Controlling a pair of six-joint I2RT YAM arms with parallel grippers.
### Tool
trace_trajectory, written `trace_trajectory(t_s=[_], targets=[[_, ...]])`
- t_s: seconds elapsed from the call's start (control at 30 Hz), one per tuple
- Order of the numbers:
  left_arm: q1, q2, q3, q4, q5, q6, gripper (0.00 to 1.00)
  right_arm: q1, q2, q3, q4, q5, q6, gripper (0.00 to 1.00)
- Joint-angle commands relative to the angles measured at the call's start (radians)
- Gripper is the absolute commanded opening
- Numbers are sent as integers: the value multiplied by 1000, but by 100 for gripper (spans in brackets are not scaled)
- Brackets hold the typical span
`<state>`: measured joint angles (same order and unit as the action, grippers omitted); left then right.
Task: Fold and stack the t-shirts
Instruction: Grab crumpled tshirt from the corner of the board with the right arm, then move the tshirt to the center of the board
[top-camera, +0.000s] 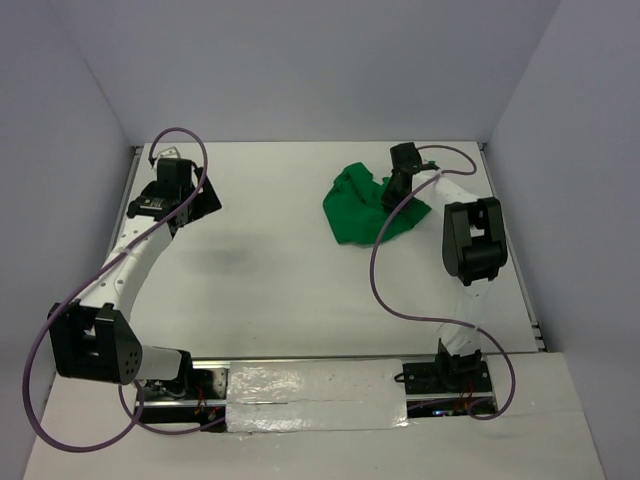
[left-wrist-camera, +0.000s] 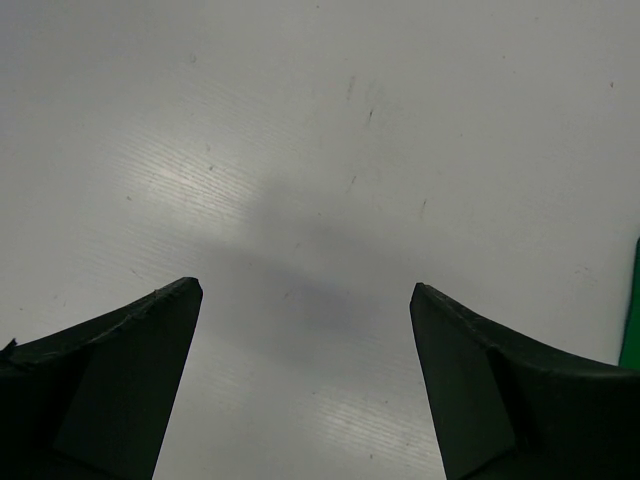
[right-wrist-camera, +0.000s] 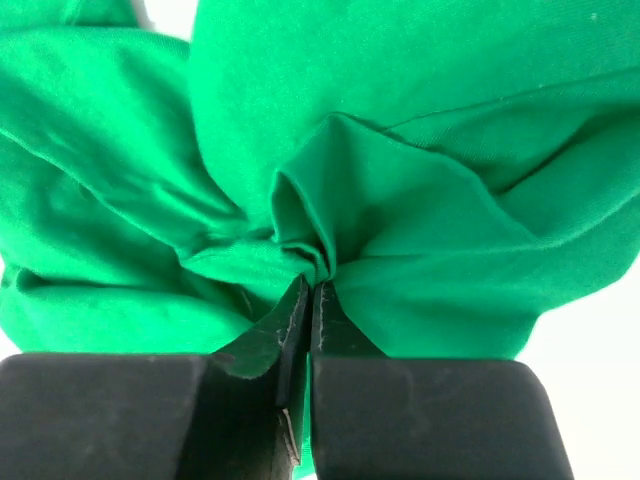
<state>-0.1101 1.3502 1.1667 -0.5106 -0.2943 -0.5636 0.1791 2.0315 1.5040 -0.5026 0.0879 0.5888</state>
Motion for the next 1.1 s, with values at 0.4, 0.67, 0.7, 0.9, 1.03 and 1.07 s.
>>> trace_trajectory(t_s=[0.4,0.67,0.7,0.9,1.03,1.07], targets=[[131,-5,57,-120,-86,-140,99,393,-192,703,-180,6,-43,0],[335,-25,119,-151,38,-154,100,464,-522,276,113,31,-110,2],[342,-29,122,-149,55,-156,99,418,-574,200,133,53,-101,6],[346,-10,96,-98,188,-179,99,185,-411,-82,23,-115,-26,91],[343,47,79,-115,227,-176,99,175,-368,-161,-4,-119,-21,95],[342,52,76,-115,228,-173,99,174,-396,-195,18,-120,-21,95]])
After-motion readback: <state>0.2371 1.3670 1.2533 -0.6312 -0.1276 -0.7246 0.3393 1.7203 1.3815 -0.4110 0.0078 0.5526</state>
